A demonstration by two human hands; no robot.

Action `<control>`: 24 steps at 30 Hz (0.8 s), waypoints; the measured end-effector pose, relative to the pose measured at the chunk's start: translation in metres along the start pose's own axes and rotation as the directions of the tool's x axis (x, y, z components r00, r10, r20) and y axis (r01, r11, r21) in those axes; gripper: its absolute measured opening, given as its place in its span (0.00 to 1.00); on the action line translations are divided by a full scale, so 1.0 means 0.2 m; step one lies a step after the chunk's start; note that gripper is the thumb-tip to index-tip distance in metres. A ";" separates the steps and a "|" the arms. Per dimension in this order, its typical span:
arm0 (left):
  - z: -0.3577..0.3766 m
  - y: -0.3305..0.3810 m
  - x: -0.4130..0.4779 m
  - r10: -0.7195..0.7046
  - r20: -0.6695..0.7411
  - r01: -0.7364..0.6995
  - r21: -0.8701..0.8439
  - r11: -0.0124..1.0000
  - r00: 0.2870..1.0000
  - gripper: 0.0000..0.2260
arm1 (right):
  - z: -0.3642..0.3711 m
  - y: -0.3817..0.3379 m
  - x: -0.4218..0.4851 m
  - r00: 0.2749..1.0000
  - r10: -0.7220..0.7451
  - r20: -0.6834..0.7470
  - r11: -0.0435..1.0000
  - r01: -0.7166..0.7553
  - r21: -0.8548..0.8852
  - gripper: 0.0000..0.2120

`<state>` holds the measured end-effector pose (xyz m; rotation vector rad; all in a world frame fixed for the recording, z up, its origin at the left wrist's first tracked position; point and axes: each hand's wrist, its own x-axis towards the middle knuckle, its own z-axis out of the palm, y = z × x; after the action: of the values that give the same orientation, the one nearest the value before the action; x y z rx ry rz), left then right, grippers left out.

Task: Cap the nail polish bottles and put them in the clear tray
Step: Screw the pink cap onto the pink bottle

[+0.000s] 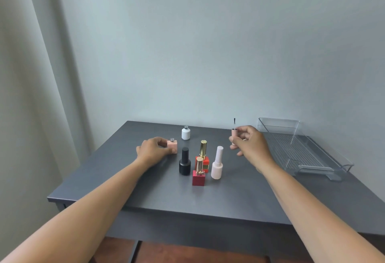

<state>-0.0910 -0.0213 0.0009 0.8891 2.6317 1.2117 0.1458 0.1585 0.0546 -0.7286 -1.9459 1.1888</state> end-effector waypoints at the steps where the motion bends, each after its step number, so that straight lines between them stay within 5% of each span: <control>1: 0.00 0.00 0.00 -0.010 -0.006 0.010 -0.023 1.000 1.000 0.13 | 0.00 0.00 0.00 1.000 0.001 -0.002 1.000 -0.001 0.006 0.09; 11: -0.16 0.18 -0.15 0.125 0.033 -0.087 -0.540 0.837 0.992 0.16 | -0.01 -0.13 -0.02 1.000 -0.024 -0.003 0.995 0.024 0.095 0.04; 14: -0.22 0.27 -0.23 0.189 0.042 -0.130 -0.583 0.802 0.981 0.16 | 0.00 -0.19 -0.04 0.998 -0.053 0.032 0.992 0.049 0.114 0.09; 24: -0.26 0.43 -0.37 0.266 0.056 -0.182 -0.595 0.783 0.962 0.12 | 0.02 -0.35 -0.14 0.982 -0.179 0.069 0.970 0.164 0.179 0.02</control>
<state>-0.0084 -0.0527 0.0885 1.1157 1.8785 1.8024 0.1528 0.1060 0.1083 -0.4169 -1.9028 1.2796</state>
